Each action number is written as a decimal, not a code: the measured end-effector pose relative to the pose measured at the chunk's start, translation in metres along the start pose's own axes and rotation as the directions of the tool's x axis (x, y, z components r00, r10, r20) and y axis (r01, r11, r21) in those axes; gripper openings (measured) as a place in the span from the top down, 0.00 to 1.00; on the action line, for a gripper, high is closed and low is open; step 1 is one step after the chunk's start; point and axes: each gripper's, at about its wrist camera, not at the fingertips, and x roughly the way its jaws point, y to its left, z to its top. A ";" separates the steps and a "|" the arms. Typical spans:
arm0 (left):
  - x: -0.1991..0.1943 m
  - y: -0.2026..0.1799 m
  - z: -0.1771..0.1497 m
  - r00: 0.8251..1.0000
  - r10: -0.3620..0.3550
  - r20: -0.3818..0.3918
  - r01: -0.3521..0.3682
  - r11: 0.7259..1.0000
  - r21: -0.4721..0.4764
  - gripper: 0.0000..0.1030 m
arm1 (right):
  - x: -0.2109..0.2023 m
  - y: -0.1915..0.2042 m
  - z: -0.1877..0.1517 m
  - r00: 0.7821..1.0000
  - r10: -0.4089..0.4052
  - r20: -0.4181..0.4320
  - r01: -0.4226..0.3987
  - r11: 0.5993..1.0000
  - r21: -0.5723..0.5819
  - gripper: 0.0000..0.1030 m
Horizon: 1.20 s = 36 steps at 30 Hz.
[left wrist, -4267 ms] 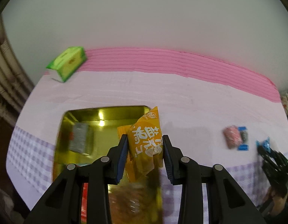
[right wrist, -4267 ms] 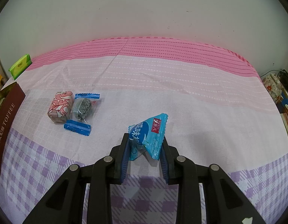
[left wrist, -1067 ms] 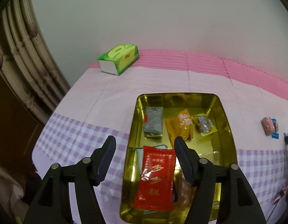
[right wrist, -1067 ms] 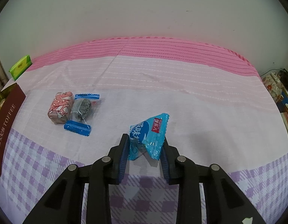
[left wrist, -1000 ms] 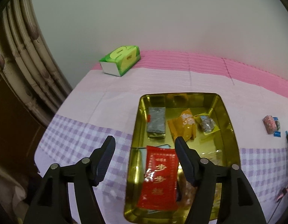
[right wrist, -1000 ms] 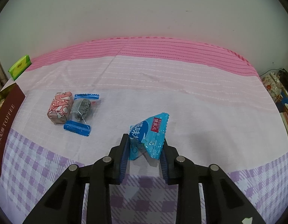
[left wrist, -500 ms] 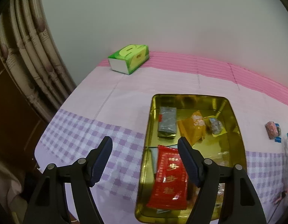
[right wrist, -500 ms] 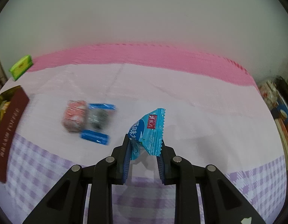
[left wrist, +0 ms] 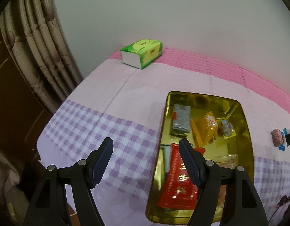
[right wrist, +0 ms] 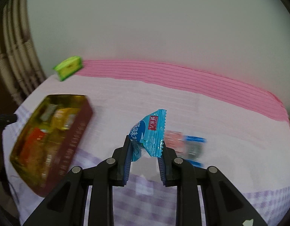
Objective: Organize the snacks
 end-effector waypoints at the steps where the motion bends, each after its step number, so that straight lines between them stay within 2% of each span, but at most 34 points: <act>1: 0.000 0.002 -0.001 1.000 0.008 -0.003 -0.008 1.000 -0.001 0.29 | 0.001 0.009 0.003 1.000 0.020 0.000 -0.020 1.000 -0.006 0.78; 10: 0.003 0.028 -0.002 0.999 0.032 -0.022 -0.034 0.995 -0.090 0.29 | 0.024 0.088 0.023 0.987 0.161 -0.025 -0.163 0.983 -0.090 0.78; 19: 0.011 0.035 -0.002 0.998 0.029 -0.056 -0.035 0.992 -0.121 0.29 | 0.058 0.140 0.032 0.978 0.192 -0.088 -0.204 0.964 -0.169 0.77; 28: 0.015 0.038 -0.003 0.997 0.016 -0.082 -0.027 0.990 -0.141 0.29 | 0.080 0.152 0.031 0.976 0.175 -0.133 -0.198 0.961 -0.191 0.76; 36: 0.016 0.037 -0.004 0.996 0.020 -0.086 -0.032 0.990 -0.139 0.29 | 0.083 0.158 0.028 0.974 0.175 -0.141 -0.202 0.956 -0.212 0.74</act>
